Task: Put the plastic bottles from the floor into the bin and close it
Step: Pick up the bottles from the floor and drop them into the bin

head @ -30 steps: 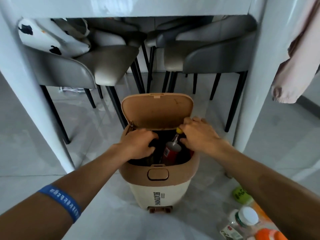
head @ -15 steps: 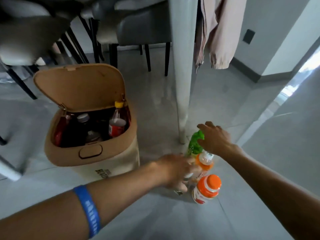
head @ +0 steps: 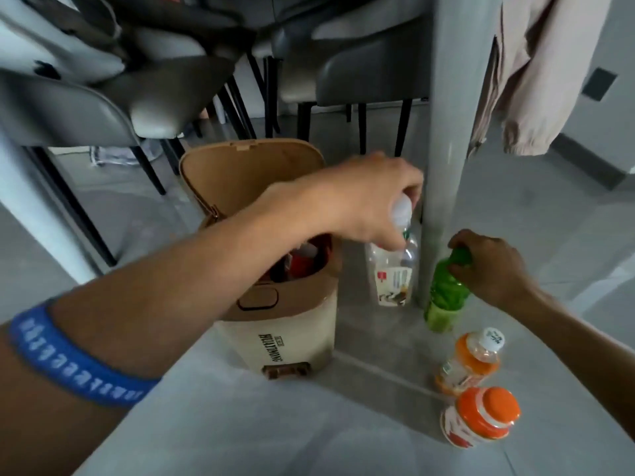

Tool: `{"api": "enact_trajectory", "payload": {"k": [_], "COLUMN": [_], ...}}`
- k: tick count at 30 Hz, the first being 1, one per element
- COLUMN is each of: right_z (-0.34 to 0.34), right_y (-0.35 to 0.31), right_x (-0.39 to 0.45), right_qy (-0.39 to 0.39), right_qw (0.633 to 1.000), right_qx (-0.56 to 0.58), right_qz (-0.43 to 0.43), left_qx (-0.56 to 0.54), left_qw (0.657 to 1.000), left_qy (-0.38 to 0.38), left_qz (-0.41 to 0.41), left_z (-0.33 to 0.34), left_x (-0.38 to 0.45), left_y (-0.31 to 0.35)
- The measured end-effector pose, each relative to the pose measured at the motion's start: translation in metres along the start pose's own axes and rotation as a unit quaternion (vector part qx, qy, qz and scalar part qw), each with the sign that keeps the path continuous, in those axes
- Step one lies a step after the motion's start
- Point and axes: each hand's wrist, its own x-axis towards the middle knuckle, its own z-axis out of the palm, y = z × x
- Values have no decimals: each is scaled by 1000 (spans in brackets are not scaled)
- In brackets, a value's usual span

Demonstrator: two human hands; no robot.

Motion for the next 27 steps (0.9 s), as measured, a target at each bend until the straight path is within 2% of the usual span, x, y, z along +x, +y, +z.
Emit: {"api": "enact_trajectory", "payload": {"k": [2,4,7,9,13,16,19,22,24,25,27], "right_z": [-33,-70,-119,-131,-102,-58,-14,19,35,41,48], "right_y": [-30,-65,-113,-145,-192,-211,-223,-231,-235,-236,-237], "right_x": [9,13,9,6,13,29,46,55,54,54,53], "right_qy": [81,168,283,307,240,112,-34,-155,-195,-187,-121], "right_qw": [995,977,931,913,922,957,982,971,948,939,947], "right_qx": [29,85,173,196,211,186,72,-56,-174,-211,-204], "right_qz": [-45,-97,-155,-183,-220,-193,-172,-174,-182,-195,-219], "left_qx": [15,39,79,96,61,54,62,63,64,63,66], "left_qw": [999,995,987,980,962,951,952,963,976,982,986], "left_qy": [36,40,-12,-51,-141,-178,-202,-169,-114,-80,-36], "left_qz": [-34,-82,-141,-168,-227,-249,-220,-200,-174,-158,-150], "left_z": [-45,-78,-95,-86,-30,20,50,55,55,55,59], "left_x": [-12,-28,-42,-44,-45,-59,-67,-65,-62,-60,-58], "left_y": [-14,-34,-70,-97,-158,-196,-212,-216,-217,-218,-219]}}
